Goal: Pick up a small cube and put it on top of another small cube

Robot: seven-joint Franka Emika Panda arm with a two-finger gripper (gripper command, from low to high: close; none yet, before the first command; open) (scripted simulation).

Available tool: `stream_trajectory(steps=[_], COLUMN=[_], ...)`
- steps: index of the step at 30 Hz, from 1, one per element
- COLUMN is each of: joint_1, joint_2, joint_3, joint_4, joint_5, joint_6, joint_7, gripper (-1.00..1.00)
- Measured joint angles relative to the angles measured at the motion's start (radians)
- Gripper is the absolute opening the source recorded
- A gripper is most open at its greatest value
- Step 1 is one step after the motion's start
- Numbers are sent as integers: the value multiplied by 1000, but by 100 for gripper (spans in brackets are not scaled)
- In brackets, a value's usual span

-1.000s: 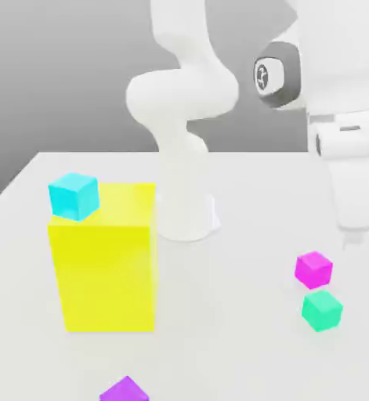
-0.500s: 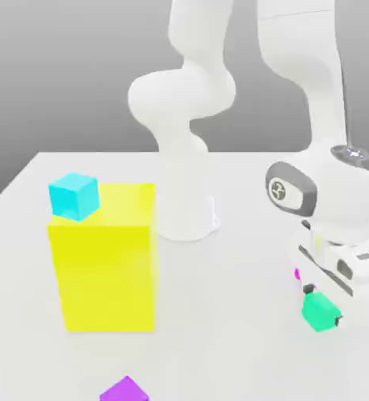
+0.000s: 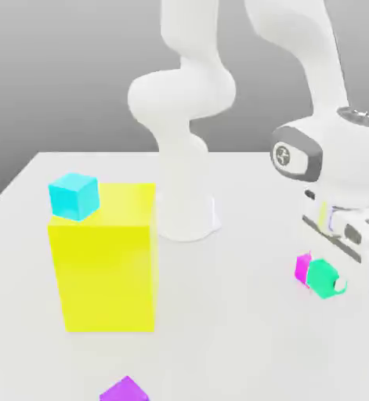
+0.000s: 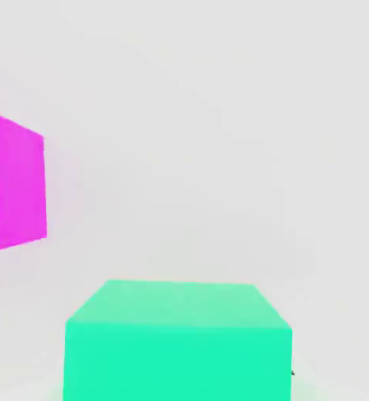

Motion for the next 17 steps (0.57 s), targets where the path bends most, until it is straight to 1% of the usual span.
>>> stream_trajectory(steps=[3,6,10,13,14,17], joint_1=[55,100,100,94,98,97], joint_2=[-109,-199,-106,0,26,26], joint_3=[12,33,42,35,28,28], joint_4=[-68,-130,-140,-137,-136,-136], joint_5=[26,32,4,-44,-55,-55], joint_6=[-41,-69,35,137,161,161], joint_7=[-74,-130,-123,-91,-84,-84], gripper=[-100,-100,-100,-100,100,100])
